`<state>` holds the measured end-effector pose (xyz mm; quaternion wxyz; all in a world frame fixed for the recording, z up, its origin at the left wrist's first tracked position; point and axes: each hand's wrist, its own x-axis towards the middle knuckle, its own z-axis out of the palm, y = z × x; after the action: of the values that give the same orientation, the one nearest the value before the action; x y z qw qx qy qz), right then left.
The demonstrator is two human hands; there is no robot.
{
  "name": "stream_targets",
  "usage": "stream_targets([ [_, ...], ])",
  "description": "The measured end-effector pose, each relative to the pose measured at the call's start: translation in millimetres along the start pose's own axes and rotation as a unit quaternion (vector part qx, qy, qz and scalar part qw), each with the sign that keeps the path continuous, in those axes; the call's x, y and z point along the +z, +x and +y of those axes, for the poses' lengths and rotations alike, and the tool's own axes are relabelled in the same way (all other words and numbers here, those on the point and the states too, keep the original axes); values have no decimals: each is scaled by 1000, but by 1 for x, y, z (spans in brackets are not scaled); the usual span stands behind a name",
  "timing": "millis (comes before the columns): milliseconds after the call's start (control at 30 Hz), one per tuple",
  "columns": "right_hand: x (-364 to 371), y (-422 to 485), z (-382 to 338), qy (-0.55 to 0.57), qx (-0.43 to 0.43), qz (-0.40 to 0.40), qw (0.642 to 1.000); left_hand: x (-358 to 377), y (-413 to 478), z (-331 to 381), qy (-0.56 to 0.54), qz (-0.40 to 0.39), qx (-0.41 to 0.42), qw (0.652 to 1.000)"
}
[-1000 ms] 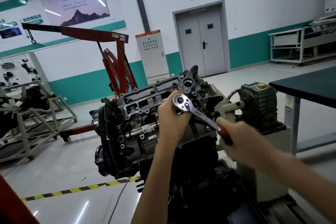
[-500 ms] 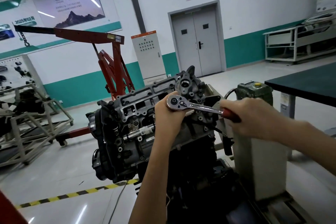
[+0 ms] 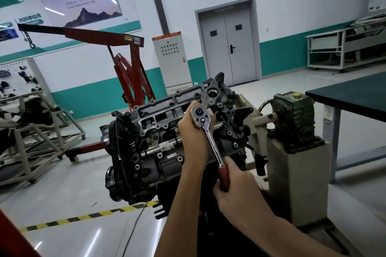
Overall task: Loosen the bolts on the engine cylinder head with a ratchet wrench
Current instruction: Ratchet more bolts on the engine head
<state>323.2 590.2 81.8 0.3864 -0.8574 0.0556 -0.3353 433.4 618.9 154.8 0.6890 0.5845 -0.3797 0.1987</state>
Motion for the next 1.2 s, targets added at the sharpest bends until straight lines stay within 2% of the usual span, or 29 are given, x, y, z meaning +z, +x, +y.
stream_targets([
  [67,-14,5,6,-26,-2,-26,999,-7,5,0,22,-46,-12,999],
  [133,-48,20,20,-101,-37,-52,993,-12,8,3,56,-77,-9,995],
  [233,-106,56,27,-294,-122,-72,945,-14,9,6,56,-99,-10,993],
  [300,-132,82,20,-355,-177,-52,916,-16,10,7,48,-104,-20,993],
  [367,-139,98,14,-381,-196,-45,902,-19,10,7,45,-108,-28,993],
  [467,-128,89,20,-368,-148,-53,917,-18,7,7,52,-95,0,994],
  [567,-89,44,28,-234,-71,-78,967,-11,1,3,72,-32,36,996],
  [667,-34,11,14,-95,-23,-13,995,0,-1,1,40,26,17,999],
  [767,0,2,4,-25,-6,16,1000,-2,3,1,30,4,-5,1000],
  [833,-13,7,10,-54,-2,-5,999,-8,6,0,55,-27,-5,998],
  [900,-45,20,22,-120,-38,-37,991,-12,7,1,65,-50,-14,997],
  [1033,-114,69,28,-312,-150,-63,936,-17,10,6,65,-92,-8,994],
  [1133,-137,99,18,-361,-204,-46,909,-21,12,9,57,-112,-7,992],
  [1200,-134,98,20,-359,-190,-43,913,-22,11,9,55,-120,-2,991],
])
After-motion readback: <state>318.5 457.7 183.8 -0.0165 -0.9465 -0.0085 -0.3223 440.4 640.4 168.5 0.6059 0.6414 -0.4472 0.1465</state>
